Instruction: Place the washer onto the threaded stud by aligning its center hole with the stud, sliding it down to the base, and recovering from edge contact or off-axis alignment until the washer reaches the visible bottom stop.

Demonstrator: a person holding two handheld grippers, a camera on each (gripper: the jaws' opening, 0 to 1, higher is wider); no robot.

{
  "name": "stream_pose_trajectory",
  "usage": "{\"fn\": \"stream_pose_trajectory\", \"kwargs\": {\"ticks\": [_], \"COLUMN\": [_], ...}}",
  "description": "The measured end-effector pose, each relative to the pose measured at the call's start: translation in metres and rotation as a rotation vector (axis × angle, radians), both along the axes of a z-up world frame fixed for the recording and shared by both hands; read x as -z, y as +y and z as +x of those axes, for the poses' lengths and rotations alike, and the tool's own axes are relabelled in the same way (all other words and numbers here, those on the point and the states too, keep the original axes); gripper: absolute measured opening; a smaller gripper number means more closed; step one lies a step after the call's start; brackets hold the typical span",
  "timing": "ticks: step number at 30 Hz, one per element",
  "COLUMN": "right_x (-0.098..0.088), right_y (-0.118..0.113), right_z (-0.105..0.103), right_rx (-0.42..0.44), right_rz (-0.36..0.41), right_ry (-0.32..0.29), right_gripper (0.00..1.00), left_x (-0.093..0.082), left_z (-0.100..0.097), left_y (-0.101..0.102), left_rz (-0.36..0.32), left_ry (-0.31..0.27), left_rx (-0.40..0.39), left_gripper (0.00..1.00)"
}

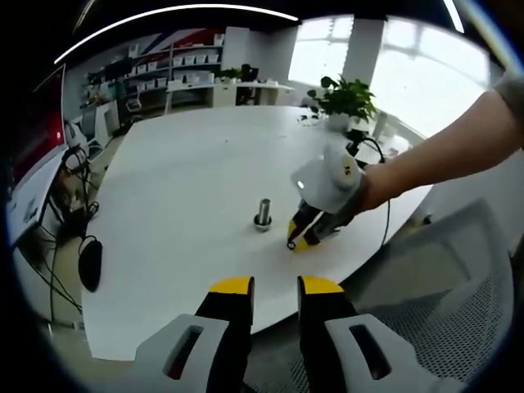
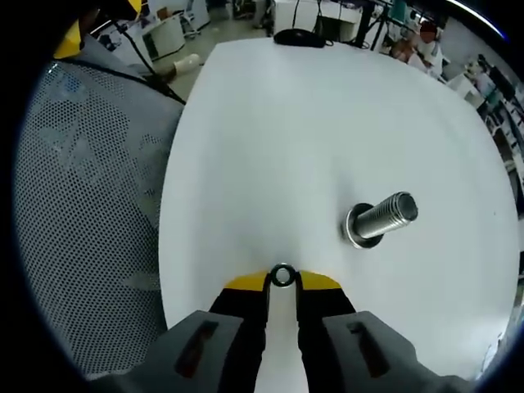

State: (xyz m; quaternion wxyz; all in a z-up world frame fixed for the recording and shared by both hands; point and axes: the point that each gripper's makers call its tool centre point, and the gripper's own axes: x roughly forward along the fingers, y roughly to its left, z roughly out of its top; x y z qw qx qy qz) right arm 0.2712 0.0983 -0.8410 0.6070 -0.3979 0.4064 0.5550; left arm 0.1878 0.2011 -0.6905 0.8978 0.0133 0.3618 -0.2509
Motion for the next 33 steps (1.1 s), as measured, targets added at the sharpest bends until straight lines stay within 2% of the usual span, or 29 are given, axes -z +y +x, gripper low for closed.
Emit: {"fn": "stream_pose_trajectory", "kwargs": {"ticks": [8,14,21,29,31,33], "right_x": [0.000,-0.001,-0.006,-0.016,-0.020,-0.027], "right_y": [-0.001,-0.002,-0.015,-0.045,-0.051,-0.054], "right_z": [-0.001,0.001,0.007,0.021,0.024,0.028], "right_rx": [0.016,0.072,0.164,0.296,0.342,0.427], "right_rz": [0.014,0.031,0.051,0.077,0.093,0.151], "right_ry": [-0.021,-0.008,0.006,0.006,0.010,0.019], "right_gripper": [0.14,0.14,0.13,0.13,0.13,0.13], "left_x": [0.000,-0.001,-0.001,-0.001,-0.001,-0.001], "left_z": [0.000,0.001,0.001,0.000,0.000,0.000], "left_y": [0.000,0.000,0.000,-0.001,-0.001,-0.001], "left_rz": [-0.001,-0.001,-0.002,0.000,0.000,0.001], "left_ry": [0.000,-0.002,-0.005,-0.004,-0.004,-0.003], "left_rx": [0.001,0.000,-0.002,0.005,0.005,0.005], "left_gripper": [0.18,0.18,0.17,0.17,0.17,0.17]}}
